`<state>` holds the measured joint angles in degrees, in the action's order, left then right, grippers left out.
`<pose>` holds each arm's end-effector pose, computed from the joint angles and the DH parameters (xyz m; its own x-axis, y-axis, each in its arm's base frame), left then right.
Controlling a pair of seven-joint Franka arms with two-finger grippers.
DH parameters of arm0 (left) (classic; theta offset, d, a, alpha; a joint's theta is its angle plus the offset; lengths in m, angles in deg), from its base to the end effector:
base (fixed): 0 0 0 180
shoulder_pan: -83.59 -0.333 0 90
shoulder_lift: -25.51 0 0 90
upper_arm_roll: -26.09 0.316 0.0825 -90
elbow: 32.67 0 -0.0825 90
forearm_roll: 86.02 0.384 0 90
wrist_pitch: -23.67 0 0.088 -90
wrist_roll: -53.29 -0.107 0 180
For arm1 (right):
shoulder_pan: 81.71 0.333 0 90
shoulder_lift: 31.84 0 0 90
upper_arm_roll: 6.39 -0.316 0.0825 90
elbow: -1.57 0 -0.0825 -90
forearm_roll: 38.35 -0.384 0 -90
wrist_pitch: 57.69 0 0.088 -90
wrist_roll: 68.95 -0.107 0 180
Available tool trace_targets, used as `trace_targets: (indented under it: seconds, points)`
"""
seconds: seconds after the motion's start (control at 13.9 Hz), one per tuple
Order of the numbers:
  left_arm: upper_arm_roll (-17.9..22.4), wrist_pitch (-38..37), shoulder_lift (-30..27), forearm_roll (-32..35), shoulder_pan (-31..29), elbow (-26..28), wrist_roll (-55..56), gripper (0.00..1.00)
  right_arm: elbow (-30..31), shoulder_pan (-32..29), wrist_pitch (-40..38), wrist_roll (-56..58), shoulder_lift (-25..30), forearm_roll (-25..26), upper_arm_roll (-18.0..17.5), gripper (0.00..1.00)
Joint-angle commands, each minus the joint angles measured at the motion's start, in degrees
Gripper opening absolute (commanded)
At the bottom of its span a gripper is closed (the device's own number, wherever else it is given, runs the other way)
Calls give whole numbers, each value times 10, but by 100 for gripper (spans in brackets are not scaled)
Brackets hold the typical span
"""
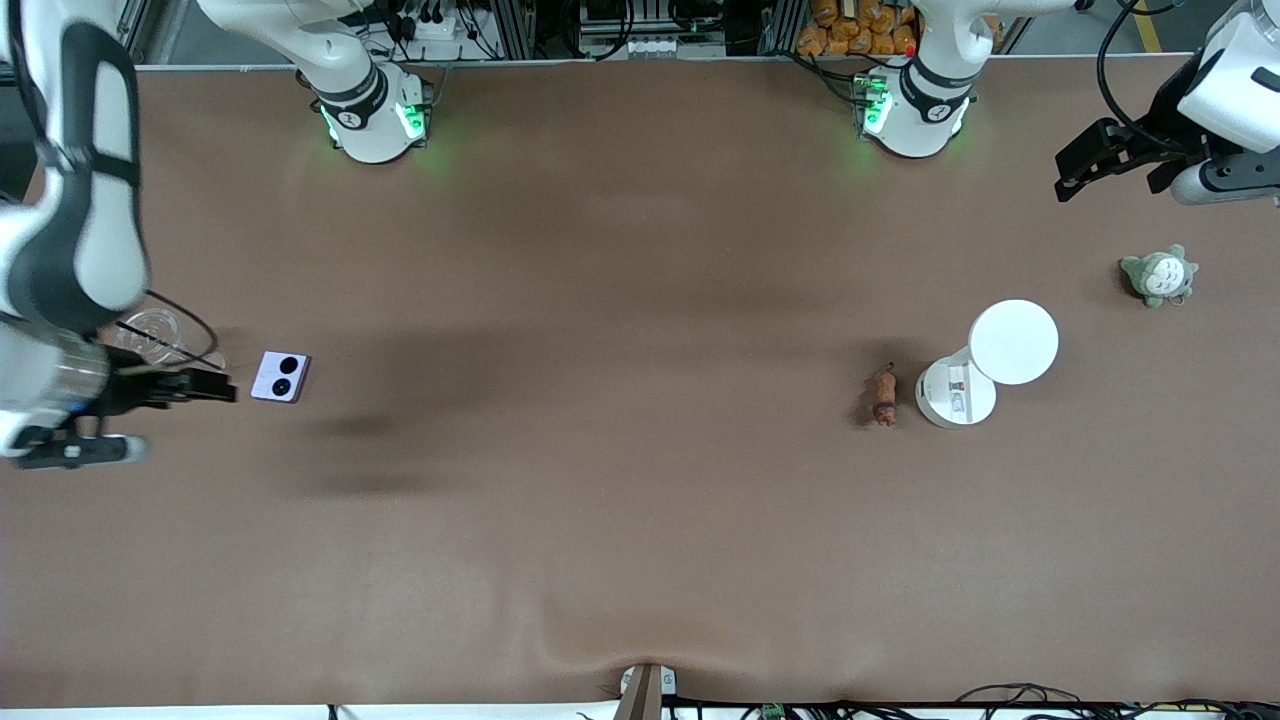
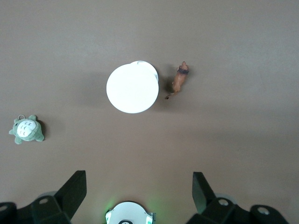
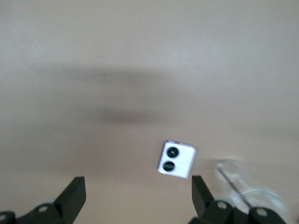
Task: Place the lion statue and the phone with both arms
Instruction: 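Carry the white phone to the clear glass and lower it with the right gripper, then open the right gripper, release the phone and raise the arm away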
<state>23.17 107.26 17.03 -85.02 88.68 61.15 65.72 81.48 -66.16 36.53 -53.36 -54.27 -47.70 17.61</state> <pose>0.4909 -0.0692 0.6614 0.9965 0.0798 -0.0246 0.0790 -0.9964 -0.0309 0.6574 -0.0370 0.4910 0.9869 0.1243 -0.1031 0.1214 -0.9920 -0.0336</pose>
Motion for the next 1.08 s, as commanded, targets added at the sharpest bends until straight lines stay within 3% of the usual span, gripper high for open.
trace_targets:
  seconds: [0.0, 0.14, 0.5, 0.58, 0.72, 0.87, 1.01]
  points:
    - [0, -11, -9, -5, -1, 0, 5, 100, -133, 0, -93, 11, -23, 22, -2, 100]
    - [0, -11, -9, -5, -1, -2, 4, 100, -198, 27, -171, 6, 11, 27, 1, 100]
    - [0, -12, -11, -5, -1, -1, 6, 100, -199, 46, -280, -54, 125, 54, 10, 100]
    - [-1, -15, -12, -5, 0, 0, 7, 100, -192, 46, -282, -68, 128, 63, 13, 100]
    - [-8, -18, -15, -5, 0, 1, 8, 100, -147, 52, -253, -65, 140, 139, 6, 100]
    - [-10, -17, -15, -5, 4, 0, 7, 100, -63, 47, -182, -58, 179, 137, 8, 100]
    - [-11, -17, -11, -4, 4, -4, 5, 100, -54, 47, -169, -56, 179, 134, 8, 100]
